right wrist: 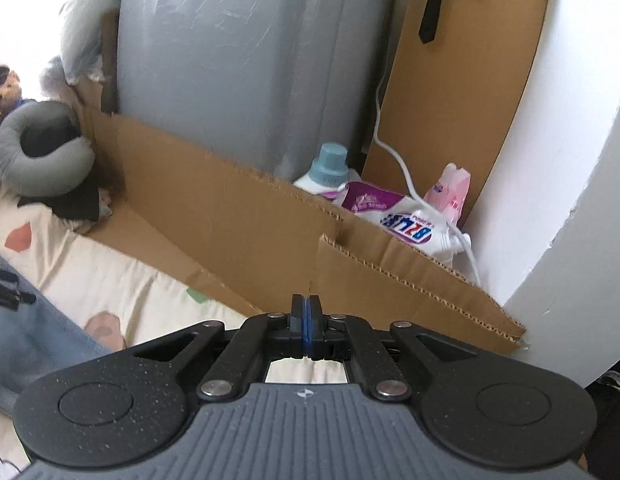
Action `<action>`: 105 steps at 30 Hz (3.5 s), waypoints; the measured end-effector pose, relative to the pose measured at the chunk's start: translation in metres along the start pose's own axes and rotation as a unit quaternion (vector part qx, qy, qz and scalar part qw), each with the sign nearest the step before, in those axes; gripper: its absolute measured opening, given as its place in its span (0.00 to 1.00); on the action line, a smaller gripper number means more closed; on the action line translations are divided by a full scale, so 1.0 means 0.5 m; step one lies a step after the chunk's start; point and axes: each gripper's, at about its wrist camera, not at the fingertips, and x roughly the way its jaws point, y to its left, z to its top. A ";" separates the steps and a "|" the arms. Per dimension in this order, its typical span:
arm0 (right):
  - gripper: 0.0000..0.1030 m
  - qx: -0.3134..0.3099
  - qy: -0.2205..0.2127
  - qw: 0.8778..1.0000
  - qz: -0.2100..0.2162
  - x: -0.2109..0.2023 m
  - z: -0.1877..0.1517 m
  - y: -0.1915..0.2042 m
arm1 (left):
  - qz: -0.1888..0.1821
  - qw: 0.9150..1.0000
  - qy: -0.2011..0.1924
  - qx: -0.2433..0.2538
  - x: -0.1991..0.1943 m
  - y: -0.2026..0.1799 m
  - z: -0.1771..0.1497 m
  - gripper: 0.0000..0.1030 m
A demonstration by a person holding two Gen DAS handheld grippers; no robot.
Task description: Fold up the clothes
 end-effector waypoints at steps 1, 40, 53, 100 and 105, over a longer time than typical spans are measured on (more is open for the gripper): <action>0.00 0.001 0.007 1.000 0.002 0.004 -0.006 -0.001 | 0.001 1.000 0.002 0.002 -0.002 0.003 -0.003 0.70; 0.62 0.126 0.092 0.983 0.096 -0.261 -0.056 -0.054 | 0.080 0.990 0.040 -0.110 -0.703 0.258 -0.101 0.75; 0.67 0.119 0.073 0.978 0.156 -0.392 -0.114 -0.150 | 0.110 0.970 0.039 -0.213 -0.945 0.313 -0.253 0.77; 0.68 0.062 0.127 0.947 0.287 -0.324 -0.396 0.190 | 0.027 0.975 0.086 -0.205 -0.775 0.197 -0.783 0.72; 0.68 0.051 0.141 0.945 0.292 -0.306 -0.403 0.218 | 0.045 0.980 0.115 -0.153 -0.723 0.169 -0.822 0.69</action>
